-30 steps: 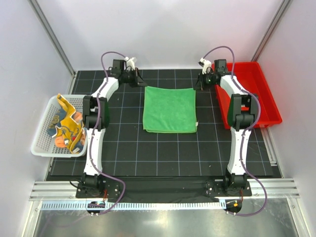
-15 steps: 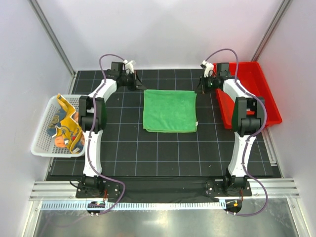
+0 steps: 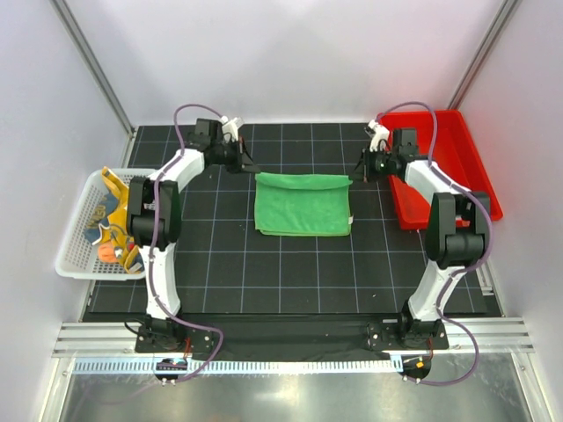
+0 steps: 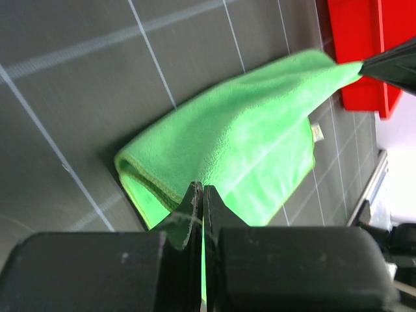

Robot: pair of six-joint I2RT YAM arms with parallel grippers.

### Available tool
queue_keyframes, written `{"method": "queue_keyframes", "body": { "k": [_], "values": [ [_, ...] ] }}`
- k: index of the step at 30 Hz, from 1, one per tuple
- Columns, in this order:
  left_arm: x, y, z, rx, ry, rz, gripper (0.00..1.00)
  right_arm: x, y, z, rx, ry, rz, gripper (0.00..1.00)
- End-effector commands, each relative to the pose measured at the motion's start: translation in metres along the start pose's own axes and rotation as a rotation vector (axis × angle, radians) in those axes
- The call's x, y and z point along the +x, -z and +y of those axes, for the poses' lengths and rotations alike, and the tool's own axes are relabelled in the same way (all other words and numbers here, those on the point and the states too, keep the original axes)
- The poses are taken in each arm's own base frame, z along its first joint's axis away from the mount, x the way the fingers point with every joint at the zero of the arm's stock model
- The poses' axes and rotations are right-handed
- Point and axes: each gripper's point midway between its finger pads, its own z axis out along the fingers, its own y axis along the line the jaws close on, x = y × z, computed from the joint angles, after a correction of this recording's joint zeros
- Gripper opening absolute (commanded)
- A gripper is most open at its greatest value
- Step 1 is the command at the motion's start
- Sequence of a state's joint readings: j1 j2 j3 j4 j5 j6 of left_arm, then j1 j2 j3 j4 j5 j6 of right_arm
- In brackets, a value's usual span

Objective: Fold and stack the towels
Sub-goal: Fold the towel

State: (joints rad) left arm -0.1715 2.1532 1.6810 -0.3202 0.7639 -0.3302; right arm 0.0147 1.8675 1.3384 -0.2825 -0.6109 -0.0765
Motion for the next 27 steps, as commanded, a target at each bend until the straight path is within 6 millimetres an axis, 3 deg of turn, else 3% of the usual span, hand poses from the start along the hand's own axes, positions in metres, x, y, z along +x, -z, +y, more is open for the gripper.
{"method": "queue_keyframes", "body": {
  "k": [1, 8, 13, 27],
  "values": [
    [0.0, 0.014, -0.029, 0.034, -0.077, -0.024, 0.0, -0.023, 0.024, 0.013, 0.029, 0.005, -0.109, 0.01],
    [0.031, 0.029, -0.043, -0.022, -0.09, -0.017, 0.0, 0.007, 0.041, 0.02, 0.087, -0.103, -0.102, 0.01],
    [0.057, 0.034, -0.039, -0.066, -0.056, 0.006, 0.0, 0.027, 0.049, 0.029, 0.083, -0.168, -0.093, 0.01],
    [0.086, 0.048, -0.034, -0.119, -0.022, 0.037, 0.0, 0.062, 0.054, 0.053, 0.036, -0.255, -0.045, 0.01]
  ]
}}
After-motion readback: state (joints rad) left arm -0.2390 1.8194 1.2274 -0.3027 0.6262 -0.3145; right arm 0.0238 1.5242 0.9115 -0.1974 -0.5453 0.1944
